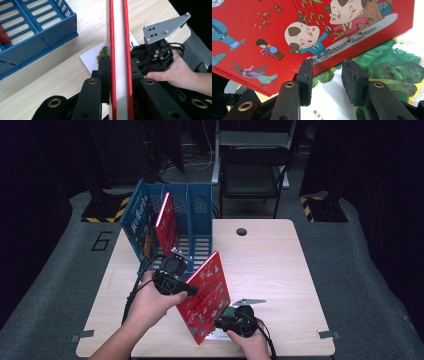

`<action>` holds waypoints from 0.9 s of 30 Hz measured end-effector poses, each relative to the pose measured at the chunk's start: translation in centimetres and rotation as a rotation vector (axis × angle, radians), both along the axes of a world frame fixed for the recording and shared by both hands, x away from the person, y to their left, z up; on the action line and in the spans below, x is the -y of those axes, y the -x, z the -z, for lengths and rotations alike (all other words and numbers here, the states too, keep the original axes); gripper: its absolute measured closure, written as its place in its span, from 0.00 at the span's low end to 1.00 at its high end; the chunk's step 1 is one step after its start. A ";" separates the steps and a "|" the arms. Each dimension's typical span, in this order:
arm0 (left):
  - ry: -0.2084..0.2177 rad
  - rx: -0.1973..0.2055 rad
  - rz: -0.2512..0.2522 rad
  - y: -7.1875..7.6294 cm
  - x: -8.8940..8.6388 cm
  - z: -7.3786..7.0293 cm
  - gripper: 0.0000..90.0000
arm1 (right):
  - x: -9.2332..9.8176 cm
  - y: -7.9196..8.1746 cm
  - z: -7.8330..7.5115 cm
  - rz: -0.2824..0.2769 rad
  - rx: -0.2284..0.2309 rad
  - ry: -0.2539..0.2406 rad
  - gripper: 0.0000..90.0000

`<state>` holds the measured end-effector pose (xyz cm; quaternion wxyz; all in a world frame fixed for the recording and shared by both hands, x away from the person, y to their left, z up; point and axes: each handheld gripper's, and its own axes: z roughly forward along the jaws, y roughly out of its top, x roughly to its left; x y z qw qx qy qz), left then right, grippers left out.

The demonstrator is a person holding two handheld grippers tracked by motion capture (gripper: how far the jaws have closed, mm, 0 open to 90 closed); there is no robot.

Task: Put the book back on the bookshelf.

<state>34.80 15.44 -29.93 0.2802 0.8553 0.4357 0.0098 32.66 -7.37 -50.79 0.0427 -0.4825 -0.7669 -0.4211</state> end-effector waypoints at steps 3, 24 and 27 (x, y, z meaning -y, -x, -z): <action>-0.007 -0.004 0.010 -0.1 0.1 -0.1 0.88 | 0.0 0.0 0.0 0.000 0.000 -0.001 0.68; -0.046 -0.003 0.071 0.8 1.4 -0.4 0.86 | 0.1 0.0 0.0 0.001 -0.002 -0.002 0.68; -0.056 -0.017 0.085 1.1 1.5 -0.2 0.84 | 0.1 0.0 0.1 0.001 -0.001 -0.003 0.69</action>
